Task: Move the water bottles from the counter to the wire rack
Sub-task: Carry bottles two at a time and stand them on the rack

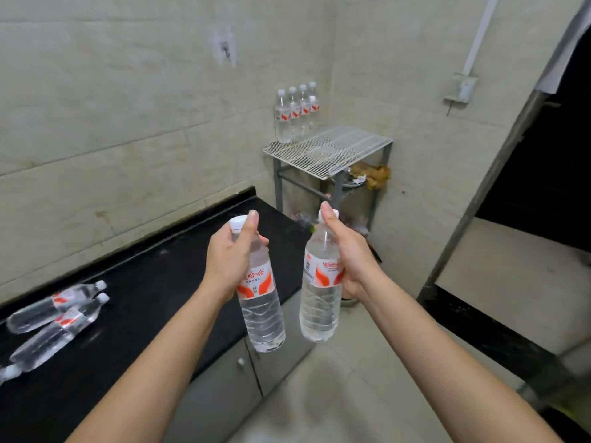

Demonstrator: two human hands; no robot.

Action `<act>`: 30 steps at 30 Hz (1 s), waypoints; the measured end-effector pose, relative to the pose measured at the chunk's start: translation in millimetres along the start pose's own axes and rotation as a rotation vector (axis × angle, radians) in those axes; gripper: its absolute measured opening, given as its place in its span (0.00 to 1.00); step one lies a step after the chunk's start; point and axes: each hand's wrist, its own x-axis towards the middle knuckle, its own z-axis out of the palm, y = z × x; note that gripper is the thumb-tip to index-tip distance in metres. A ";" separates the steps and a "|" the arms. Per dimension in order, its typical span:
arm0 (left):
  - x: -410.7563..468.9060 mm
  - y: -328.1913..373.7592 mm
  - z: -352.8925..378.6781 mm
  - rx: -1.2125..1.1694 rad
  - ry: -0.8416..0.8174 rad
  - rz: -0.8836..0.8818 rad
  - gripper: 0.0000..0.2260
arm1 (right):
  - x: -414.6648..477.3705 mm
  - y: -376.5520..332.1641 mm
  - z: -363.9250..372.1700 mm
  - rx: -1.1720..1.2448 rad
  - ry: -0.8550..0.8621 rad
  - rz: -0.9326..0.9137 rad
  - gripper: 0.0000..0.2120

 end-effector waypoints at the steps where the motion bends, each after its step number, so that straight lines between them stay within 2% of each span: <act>1: -1.2 2.7 22.2 0.011 -0.011 0.013 0.26 | 4.4 -6.0 -17.0 -0.007 -0.013 -0.007 0.28; 6: 0.4 15.2 99.7 0.058 -0.029 0.078 0.22 | 25.6 -21.5 -81.7 -0.038 -0.006 -0.101 0.22; 11: 33.0 20.5 144.7 0.086 -0.043 0.088 0.23 | 64.4 -29.5 -130.4 -0.043 0.054 -0.191 0.21; 14: 62.9 17.8 168.0 0.073 -0.043 0.100 0.21 | 93.1 -38.6 -145.7 0.017 0.086 -0.197 0.23; 20: 154.5 7.6 216.1 0.004 -0.082 0.100 0.24 | 187.0 -69.2 -157.0 0.048 0.125 -0.271 0.20; 24: 239.4 12.4 234.4 -0.049 -0.118 0.137 0.22 | 275.0 -109.1 -141.4 -0.078 0.135 -0.357 0.27; 27: 302.5 18.7 239.0 -0.063 -0.105 0.161 0.21 | 329.5 -140.6 -124.3 -0.227 0.142 -0.476 0.28; 30: 360.4 22.1 241.4 -0.054 -0.086 0.167 0.22 | 372.8 -163.9 -115.8 -0.254 0.165 -0.550 0.27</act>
